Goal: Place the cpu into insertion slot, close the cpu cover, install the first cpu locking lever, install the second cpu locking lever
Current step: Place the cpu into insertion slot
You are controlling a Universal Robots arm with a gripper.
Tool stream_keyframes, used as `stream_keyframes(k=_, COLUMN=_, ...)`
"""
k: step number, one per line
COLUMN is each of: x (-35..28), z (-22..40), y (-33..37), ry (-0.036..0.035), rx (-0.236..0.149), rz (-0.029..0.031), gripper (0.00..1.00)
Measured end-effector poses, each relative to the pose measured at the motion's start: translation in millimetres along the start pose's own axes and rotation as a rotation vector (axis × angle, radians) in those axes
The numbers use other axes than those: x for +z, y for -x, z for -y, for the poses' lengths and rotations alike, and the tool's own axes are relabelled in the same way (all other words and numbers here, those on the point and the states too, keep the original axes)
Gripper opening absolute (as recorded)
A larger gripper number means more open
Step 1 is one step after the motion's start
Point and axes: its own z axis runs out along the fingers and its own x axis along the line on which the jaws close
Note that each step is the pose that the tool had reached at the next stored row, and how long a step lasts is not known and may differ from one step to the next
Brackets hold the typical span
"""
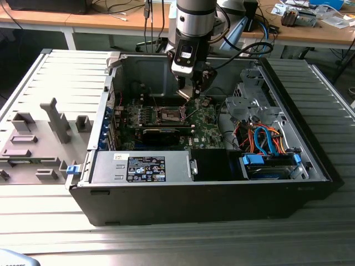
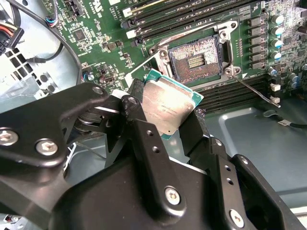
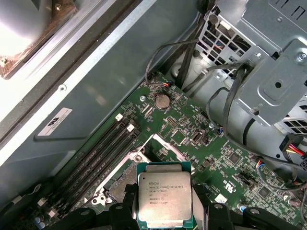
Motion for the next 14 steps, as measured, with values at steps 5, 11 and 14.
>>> stream_keyframes(k=5, x=0.0, z=0.0, y=0.0, ry=0.0001, rx=0.004, rz=0.0003, gripper=0.54)
stream_keyframes(k=11, x=0.0, z=0.0, y=0.0, ry=0.0002, rx=0.008, rz=0.0007, gripper=0.54)
stream_keyframes(k=14, x=0.0, z=0.0, y=0.0, ry=0.0002, rx=0.011, rz=0.0009, gripper=0.54)
